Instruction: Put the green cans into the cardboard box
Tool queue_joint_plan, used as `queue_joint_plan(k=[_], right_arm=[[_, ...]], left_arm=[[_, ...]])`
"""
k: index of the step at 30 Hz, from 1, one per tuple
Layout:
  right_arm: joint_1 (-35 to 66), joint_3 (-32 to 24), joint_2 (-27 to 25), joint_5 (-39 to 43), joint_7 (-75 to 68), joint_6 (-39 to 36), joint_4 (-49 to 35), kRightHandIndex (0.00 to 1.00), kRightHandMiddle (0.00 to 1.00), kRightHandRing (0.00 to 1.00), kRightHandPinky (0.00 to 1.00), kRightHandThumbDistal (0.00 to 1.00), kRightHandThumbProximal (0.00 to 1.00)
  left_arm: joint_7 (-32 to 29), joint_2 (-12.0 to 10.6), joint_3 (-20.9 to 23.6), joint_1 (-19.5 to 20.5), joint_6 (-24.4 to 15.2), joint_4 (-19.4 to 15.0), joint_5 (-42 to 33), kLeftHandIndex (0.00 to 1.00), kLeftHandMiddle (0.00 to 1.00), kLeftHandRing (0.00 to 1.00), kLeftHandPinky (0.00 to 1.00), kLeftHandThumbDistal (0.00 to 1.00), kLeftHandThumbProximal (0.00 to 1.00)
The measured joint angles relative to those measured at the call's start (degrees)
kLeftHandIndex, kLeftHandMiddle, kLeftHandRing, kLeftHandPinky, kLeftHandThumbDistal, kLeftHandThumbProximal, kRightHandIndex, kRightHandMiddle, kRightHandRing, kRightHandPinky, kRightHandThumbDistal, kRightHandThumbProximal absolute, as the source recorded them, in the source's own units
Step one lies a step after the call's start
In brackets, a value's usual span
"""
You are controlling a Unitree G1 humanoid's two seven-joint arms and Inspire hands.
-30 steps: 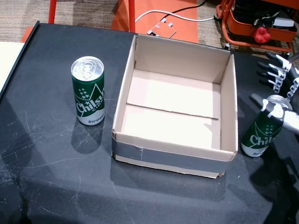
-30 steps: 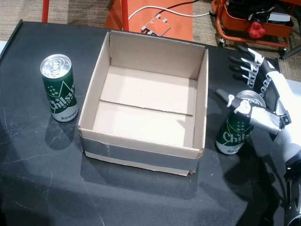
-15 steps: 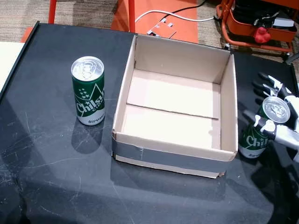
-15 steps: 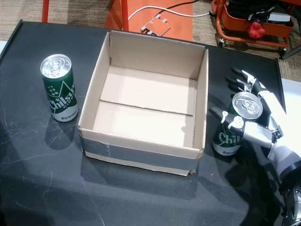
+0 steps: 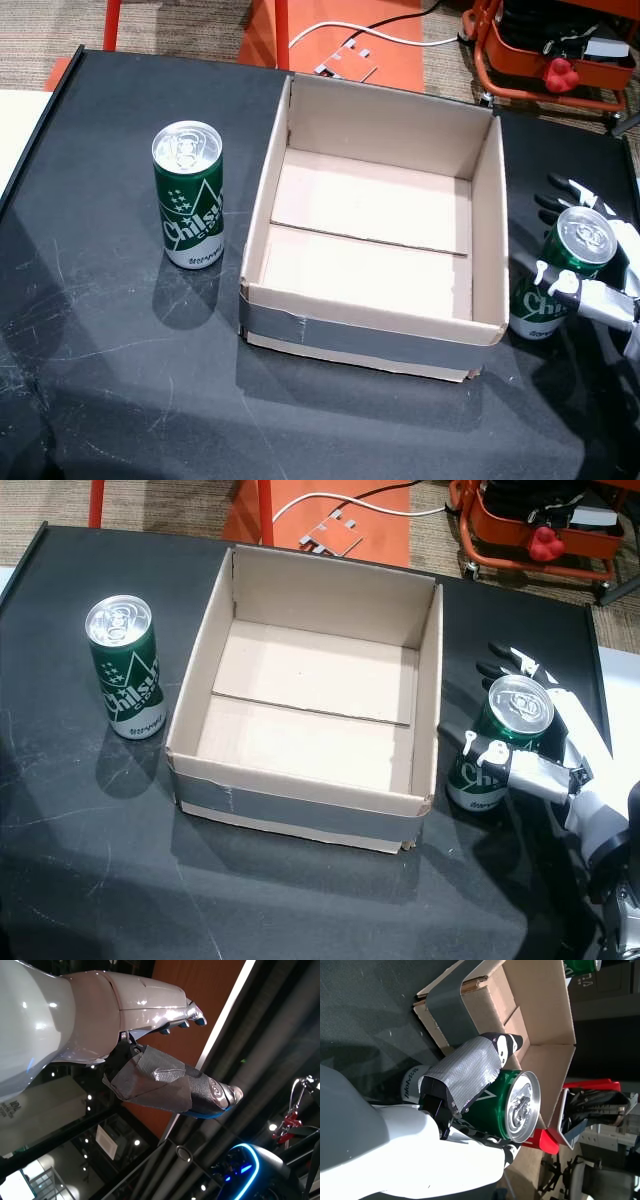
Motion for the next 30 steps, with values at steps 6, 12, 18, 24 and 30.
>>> queue_joint_plan(k=[6, 12, 18, 24, 30], right_arm=[[0.00, -0.05, 0.00, -0.10, -0.76, 0.08, 0.54, 0.89, 0.87, 0.85, 0.91, 1.00, 0.67], [0.00, -0.08, 0.10, -0.42, -3.35, 0.01, 2.00, 0.72, 0.72, 0.75, 0.84, 1.00, 0.60], [-0.03, -0.75, 1.76, -0.17, -5.05, 0.61, 2.32, 0.56, 0.53, 0.55, 0.67, 0.94, 0.50], [-1.08, -1.72, 3.16, 0.00, -6.72, 1.69, 2.64, 0.25, 0.24, 0.27, 0.36, 0.29, 0.35], [-2.30, -0.01, 4.19, -3.36, -12.76, 1.64, 2.96, 0.19, 0.18, 0.20, 0.27, 0.00, 0.18]], left_arm=[[-0.32, 0.01, 0.10, 0.00, 0.78, 0.09, -0.83, 0.97, 0.97, 1.00, 1.00, 0.76, 0.63], [-0.50, 0.01, 0.16, 0.00, 1.54, 0.13, -1.07, 0.97, 0.97, 1.00, 1.00, 0.73, 0.61], [-0.51, 0.01, 0.16, 0.00, 1.55, 0.12, -1.10, 0.97, 0.97, 1.00, 1.00, 0.75, 0.61], [-0.90, 0.05, 0.17, 0.00, 1.74, 0.12, -1.10, 0.97, 0.97, 1.00, 1.00, 0.70, 0.60], [-1.12, 0.10, 0.16, -0.03, 1.97, 0.12, -1.11, 0.97, 0.97, 1.00, 1.00, 0.68, 0.56]])
